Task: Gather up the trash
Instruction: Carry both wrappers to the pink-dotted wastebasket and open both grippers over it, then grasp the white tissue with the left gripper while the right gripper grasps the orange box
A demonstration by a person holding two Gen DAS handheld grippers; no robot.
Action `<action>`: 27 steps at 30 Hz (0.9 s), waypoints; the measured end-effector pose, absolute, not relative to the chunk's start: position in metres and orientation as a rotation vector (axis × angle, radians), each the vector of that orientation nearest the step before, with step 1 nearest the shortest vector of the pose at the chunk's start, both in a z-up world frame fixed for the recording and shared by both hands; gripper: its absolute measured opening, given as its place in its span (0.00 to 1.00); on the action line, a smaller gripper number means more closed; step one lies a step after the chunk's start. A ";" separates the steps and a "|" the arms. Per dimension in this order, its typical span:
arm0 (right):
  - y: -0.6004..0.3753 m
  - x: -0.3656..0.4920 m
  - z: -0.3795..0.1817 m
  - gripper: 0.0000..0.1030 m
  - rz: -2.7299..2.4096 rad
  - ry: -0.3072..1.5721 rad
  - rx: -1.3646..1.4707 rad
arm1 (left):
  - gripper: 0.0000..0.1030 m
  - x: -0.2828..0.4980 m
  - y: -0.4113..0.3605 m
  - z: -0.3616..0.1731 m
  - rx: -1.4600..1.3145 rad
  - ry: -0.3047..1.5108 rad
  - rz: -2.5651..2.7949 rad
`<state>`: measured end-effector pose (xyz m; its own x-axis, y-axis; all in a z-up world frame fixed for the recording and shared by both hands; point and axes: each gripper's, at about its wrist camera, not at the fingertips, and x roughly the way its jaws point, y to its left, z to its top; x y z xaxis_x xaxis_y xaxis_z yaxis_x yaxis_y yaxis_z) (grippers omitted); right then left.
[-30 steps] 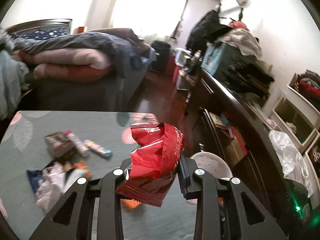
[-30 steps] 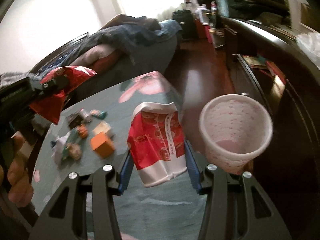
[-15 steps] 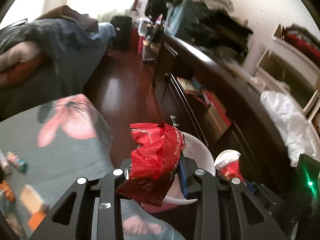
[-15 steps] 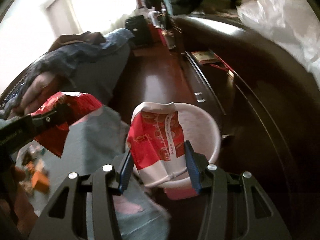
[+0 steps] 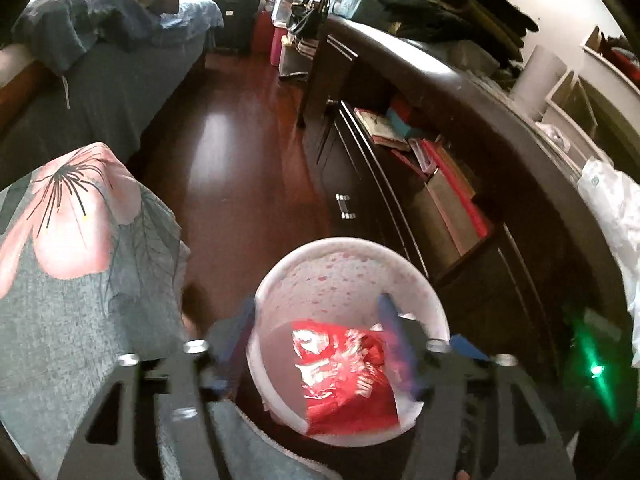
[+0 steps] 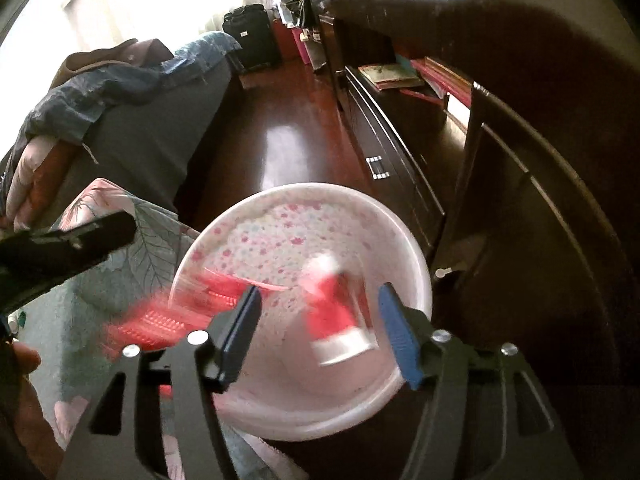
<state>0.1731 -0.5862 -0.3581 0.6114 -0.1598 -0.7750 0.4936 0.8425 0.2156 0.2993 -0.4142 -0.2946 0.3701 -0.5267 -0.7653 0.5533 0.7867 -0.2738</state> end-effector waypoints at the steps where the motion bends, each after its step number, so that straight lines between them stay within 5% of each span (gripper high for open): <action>1: -0.586 0.172 -0.358 0.66 -0.394 0.833 0.437 | 0.77 0.300 -0.413 -0.293 0.025 0.957 -0.691; 27: -0.475 0.129 -0.263 0.92 -0.296 0.764 0.332 | 0.96 0.238 -0.274 -0.203 -0.005 0.708 -0.484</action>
